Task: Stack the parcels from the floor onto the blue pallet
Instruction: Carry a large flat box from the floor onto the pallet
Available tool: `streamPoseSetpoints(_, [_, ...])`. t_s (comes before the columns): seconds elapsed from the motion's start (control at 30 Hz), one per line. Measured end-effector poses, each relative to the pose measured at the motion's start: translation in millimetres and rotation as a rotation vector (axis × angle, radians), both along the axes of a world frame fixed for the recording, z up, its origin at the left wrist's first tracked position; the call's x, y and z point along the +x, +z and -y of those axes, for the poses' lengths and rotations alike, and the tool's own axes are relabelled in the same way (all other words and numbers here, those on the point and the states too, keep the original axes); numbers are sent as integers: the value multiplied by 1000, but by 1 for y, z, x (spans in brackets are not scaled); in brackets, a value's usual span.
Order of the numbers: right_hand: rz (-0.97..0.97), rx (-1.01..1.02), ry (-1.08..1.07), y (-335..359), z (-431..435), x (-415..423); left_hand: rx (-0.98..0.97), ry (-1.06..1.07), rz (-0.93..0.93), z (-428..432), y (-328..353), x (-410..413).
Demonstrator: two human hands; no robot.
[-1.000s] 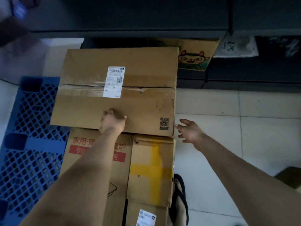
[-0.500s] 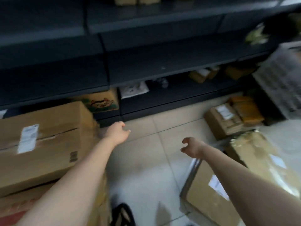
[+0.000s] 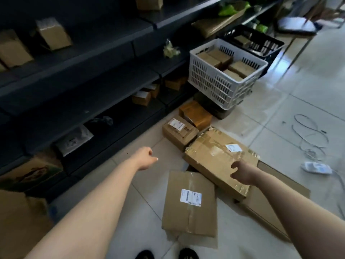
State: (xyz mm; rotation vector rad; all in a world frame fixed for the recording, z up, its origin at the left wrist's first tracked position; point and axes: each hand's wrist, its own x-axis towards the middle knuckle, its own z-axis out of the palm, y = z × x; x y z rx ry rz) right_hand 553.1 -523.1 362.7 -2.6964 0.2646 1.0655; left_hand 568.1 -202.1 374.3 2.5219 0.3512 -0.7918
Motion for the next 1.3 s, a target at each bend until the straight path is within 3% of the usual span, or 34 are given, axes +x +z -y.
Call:
streamPoseSetpoints(0.27, [-165, -30, -139, -73, 54, -62, -11, -153, -123, 62, -83, 5])
streamPoseSetpoints(0.57, [-209, -32, -577, -160, 93, -107, -111, -71, -188, 94, -174, 7])
streamPoseSetpoints(0.77, [-221, 14, -632, -201, 93, -117, -120, -108, -147, 117, -221, 10])
streamPoseSetpoints(1.1, [-185, 147, -835, -236, 104, -141, -110, -153, -248, 149, -276, -13])
streamPoseSetpoints(1.3, [-195, 195, -897, -255, 145, -153, -276, -27, -276, 220, -284, -22])
